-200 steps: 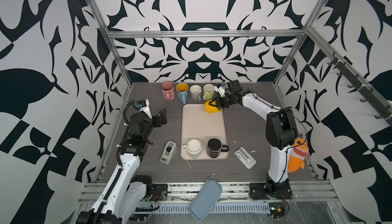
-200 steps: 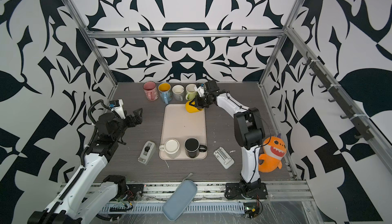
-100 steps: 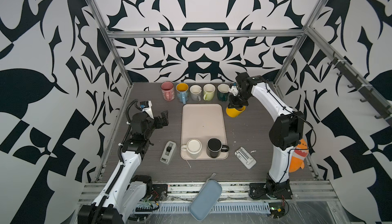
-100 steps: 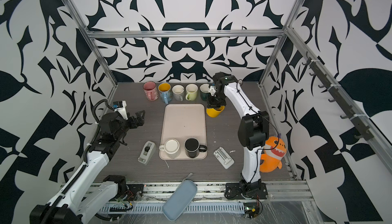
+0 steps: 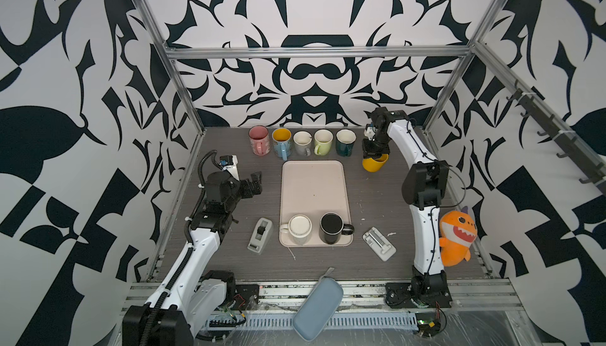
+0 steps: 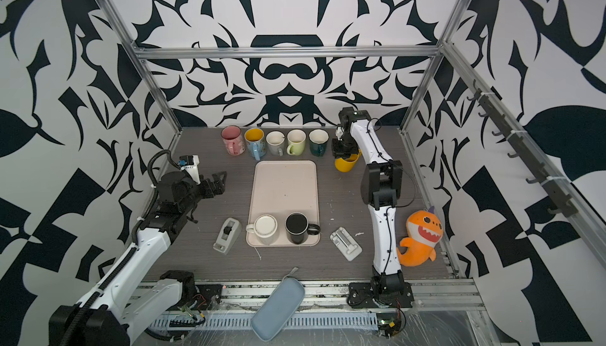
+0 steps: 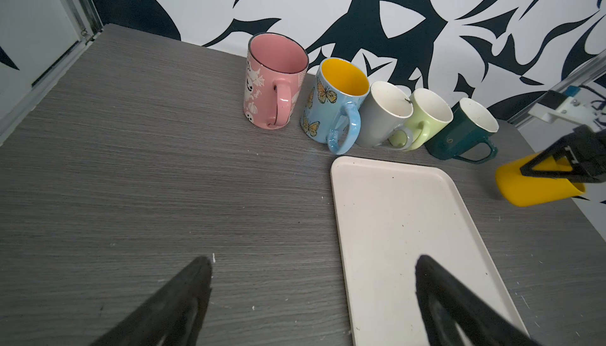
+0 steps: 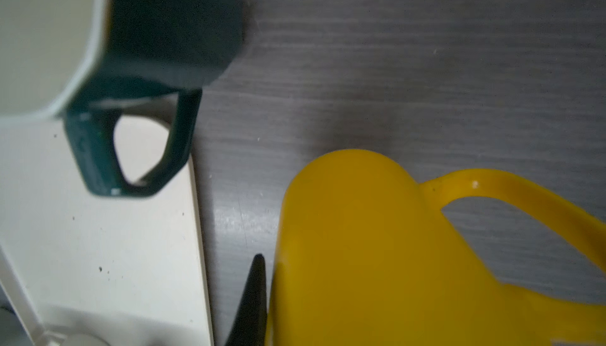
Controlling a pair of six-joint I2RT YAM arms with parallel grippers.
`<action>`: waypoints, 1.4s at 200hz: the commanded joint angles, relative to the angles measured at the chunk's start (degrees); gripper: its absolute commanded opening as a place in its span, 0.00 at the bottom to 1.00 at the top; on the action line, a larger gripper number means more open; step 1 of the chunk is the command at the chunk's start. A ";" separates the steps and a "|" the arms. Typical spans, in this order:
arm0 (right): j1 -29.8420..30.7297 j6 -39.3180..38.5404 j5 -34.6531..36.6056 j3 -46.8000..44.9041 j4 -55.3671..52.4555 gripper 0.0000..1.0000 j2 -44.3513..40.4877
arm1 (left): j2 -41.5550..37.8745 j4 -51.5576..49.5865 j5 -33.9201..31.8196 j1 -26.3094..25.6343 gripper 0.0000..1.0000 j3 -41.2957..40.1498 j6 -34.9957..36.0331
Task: Turn the mug right side up
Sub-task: Place the mug at the top-right of the table.
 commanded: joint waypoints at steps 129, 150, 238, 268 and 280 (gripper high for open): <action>-1.79 4.02 -2.44 15.15 2.03 0.12 9.01 | 0.47 -2.81 0.67 0.23 0.99 3.26 0.56; -1.73 4.71 -3.79 15.37 3.28 0.25 9.20 | 0.23 -3.40 0.45 0.19 0.99 3.45 0.65; -1.36 7.55 -10.56 15.59 10.25 0.45 9.40 | 0.13 -3.64 0.19 0.19 0.99 3.25 0.65; -0.94 8.95 -12.36 15.59 13.94 0.47 9.38 | -0.03 -3.74 0.11 0.23 1.00 3.11 0.56; -0.73 9.61 -13.18 15.63 15.06 0.48 9.64 | -0.06 -3.88 0.05 0.23 0.99 3.04 0.64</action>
